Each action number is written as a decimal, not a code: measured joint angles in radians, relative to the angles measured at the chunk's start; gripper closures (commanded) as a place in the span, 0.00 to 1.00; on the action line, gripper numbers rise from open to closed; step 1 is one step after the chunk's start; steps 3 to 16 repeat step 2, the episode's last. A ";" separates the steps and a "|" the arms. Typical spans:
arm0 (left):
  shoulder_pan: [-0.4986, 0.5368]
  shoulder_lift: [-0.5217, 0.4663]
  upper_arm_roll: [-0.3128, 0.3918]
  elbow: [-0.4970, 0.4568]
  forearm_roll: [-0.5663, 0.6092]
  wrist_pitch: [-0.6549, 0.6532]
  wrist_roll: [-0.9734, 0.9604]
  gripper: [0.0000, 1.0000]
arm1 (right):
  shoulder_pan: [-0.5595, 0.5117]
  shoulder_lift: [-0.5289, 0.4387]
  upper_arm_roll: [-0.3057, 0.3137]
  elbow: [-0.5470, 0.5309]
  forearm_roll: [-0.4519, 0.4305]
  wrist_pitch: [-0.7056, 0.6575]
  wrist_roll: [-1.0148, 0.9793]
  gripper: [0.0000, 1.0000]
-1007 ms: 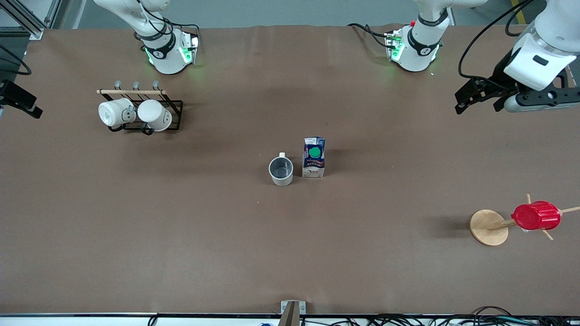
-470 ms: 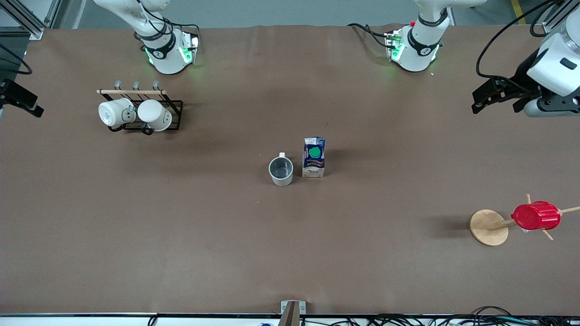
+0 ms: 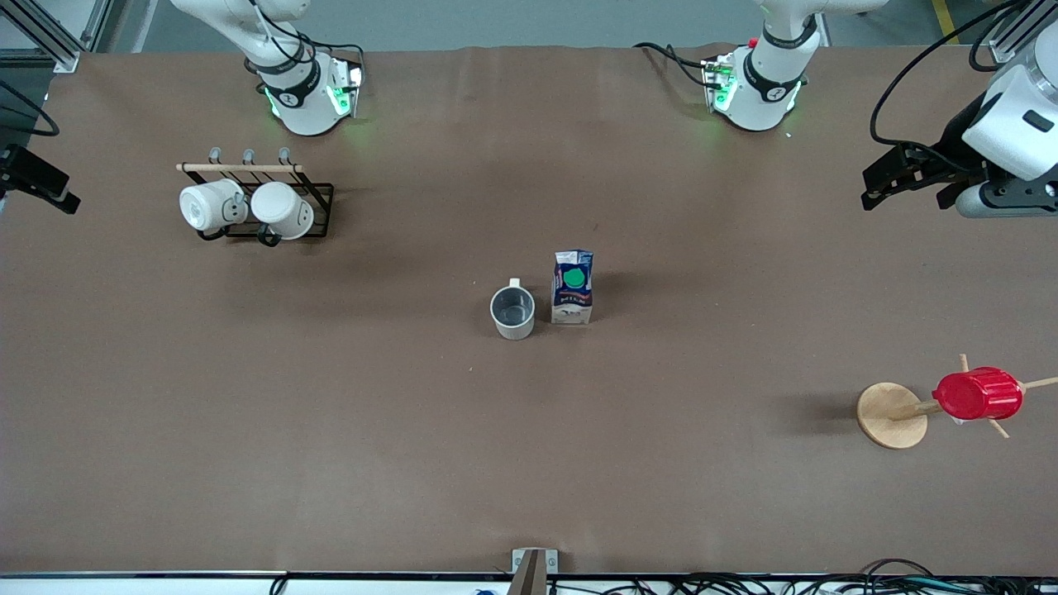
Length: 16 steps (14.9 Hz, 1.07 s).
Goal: Place cup and milk on table
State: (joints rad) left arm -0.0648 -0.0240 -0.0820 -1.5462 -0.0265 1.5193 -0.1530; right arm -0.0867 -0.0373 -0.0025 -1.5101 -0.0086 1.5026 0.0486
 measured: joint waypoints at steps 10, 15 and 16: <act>-0.013 0.000 0.015 0.000 0.000 0.000 0.000 0.01 | 0.000 0.001 0.000 0.000 0.000 -0.004 0.000 0.00; -0.013 0.000 0.015 0.000 0.000 0.000 0.000 0.01 | 0.000 0.001 0.000 0.000 0.000 -0.004 0.000 0.00; -0.013 0.000 0.015 0.000 0.000 0.000 0.000 0.01 | 0.000 0.001 0.000 0.000 0.000 -0.004 0.000 0.00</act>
